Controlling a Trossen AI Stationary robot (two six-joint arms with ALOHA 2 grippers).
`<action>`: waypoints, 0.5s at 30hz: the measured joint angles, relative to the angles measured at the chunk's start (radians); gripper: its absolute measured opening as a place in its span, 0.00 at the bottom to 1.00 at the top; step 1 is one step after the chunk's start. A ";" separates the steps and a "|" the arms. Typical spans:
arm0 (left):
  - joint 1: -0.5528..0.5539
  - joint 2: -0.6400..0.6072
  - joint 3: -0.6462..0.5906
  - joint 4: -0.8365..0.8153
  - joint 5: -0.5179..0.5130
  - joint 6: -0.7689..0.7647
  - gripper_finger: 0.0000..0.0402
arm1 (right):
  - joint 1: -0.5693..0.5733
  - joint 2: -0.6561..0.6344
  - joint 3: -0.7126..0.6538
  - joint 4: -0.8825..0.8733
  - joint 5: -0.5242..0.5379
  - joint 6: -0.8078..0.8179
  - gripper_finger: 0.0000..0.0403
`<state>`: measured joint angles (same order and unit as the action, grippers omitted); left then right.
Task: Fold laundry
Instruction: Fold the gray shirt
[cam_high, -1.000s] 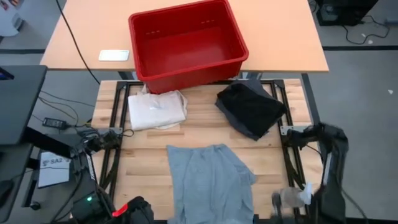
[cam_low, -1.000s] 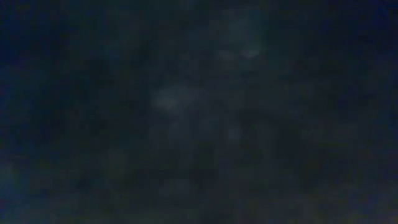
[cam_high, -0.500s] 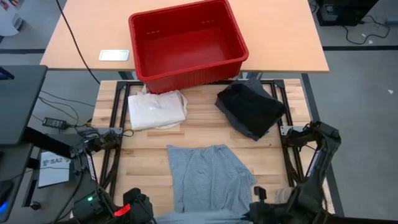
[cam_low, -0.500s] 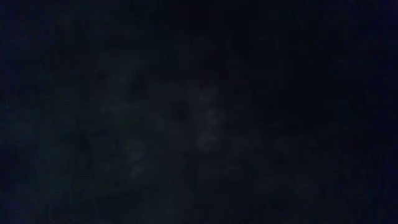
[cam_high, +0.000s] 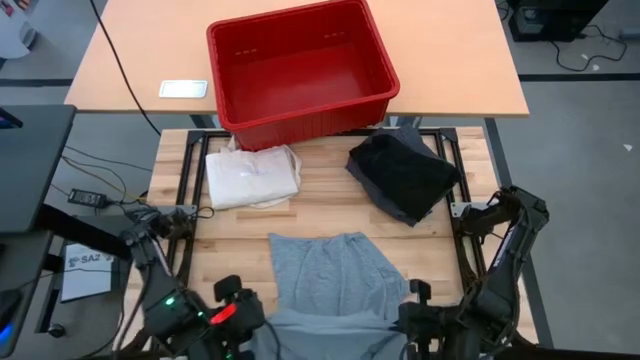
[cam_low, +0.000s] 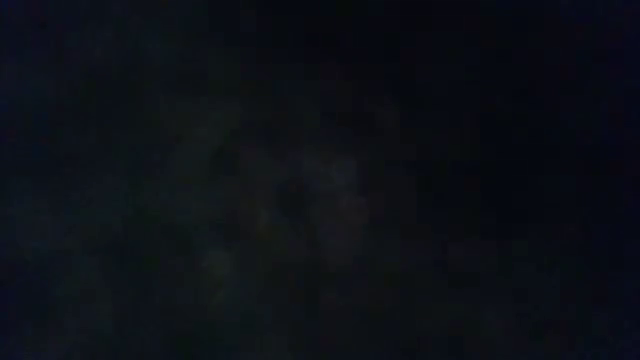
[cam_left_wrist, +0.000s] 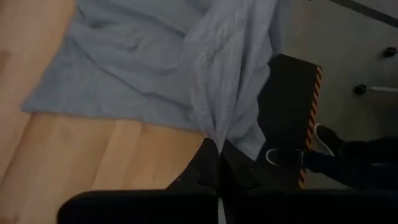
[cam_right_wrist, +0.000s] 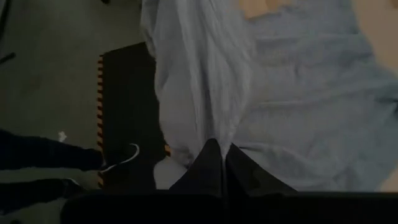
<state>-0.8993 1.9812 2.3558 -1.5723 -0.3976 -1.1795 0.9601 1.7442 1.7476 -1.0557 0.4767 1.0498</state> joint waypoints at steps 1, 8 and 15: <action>0.014 0.000 0.000 0.000 -0.003 0.016 0.00 | -0.007 -0.008 0.000 -0.012 0.001 -0.001 0.00; 0.105 -0.039 0.000 0.000 -0.057 0.114 0.01 | -0.056 -0.076 0.000 -0.084 0.041 0.016 0.00; 0.199 -0.175 0.000 0.001 -0.160 0.205 0.01 | -0.158 -0.184 0.000 -0.123 0.057 -0.067 0.00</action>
<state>-0.7005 1.8067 2.3562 -1.5715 -0.5577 -0.9750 0.8023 1.5599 1.7477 -1.1788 0.5339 0.9826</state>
